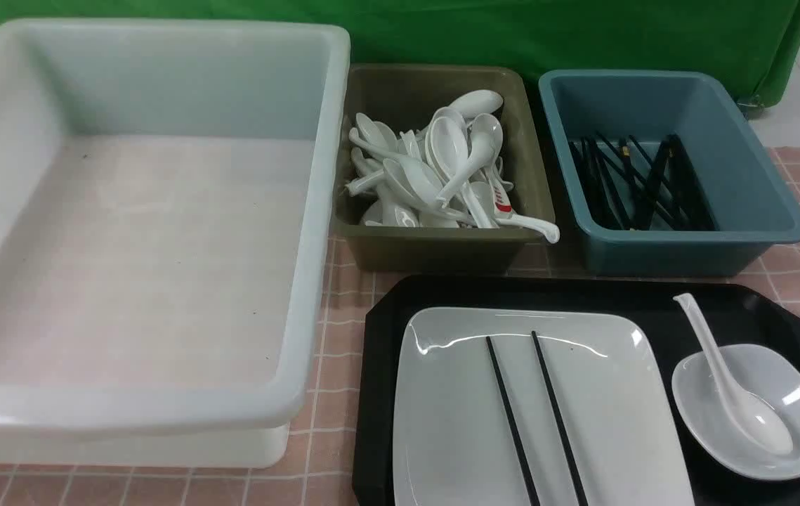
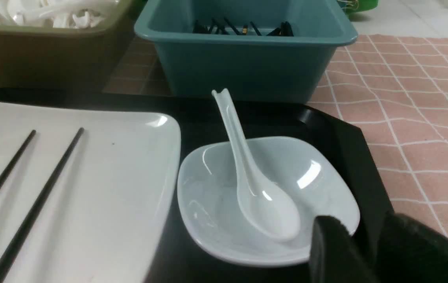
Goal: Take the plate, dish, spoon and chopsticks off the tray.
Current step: Use the right arm to grab a soup spoon from the plate
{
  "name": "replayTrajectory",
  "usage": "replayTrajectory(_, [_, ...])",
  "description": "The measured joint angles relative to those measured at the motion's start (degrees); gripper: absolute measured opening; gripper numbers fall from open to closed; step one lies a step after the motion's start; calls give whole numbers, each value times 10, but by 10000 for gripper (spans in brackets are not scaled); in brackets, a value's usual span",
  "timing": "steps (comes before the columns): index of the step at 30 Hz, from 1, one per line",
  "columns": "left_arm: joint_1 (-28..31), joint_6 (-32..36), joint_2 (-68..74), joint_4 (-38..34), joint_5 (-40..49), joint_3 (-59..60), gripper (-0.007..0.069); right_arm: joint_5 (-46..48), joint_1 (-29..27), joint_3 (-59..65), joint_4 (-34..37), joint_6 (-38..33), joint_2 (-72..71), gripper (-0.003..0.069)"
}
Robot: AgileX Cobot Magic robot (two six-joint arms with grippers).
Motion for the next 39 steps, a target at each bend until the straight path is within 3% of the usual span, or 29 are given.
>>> replayTrajectory(17, [0, 5, 0, 13, -5, 0, 4, 0, 0, 0, 0, 0, 0, 242])
replayTrajectory(21, [0, -24, 0, -51, -70, 0, 4, 0, 0, 0, 0, 0, 0, 242])
replayTrajectory(25, [0, -100, 0, -176, -159, 0, 4, -1, 0, 0, 0, 0, 0, 242])
replayTrajectory(30, [0, -118, 0, -173, -210, 0, 4, -7, 0, 0, 0, 6, 0, 242])
replayTrajectory(33, [0, -155, 0, -177, -250, 0, 4, -37, 1, 4, 0, 75, 0, 242])
replayTrajectory(34, [0, -189, 0, -177, -269, 0, 4, -62, 1, 5, 0, 140, 0, 242])
replayTrajectory(36, [0, -214, 0, -176, -288, 0, 4, -87, 1, 5, 0, 194, 0, 242])
replayTrajectory(37, [0, -247, 0, -165, -324, 0, 4, -124, 1, 5, 0, 272, 0, 242])
replayTrajectory(39, [0, -271, 0, -131, -383, 0, 4, -162, 1, 5, 0, 353, 0, 242])
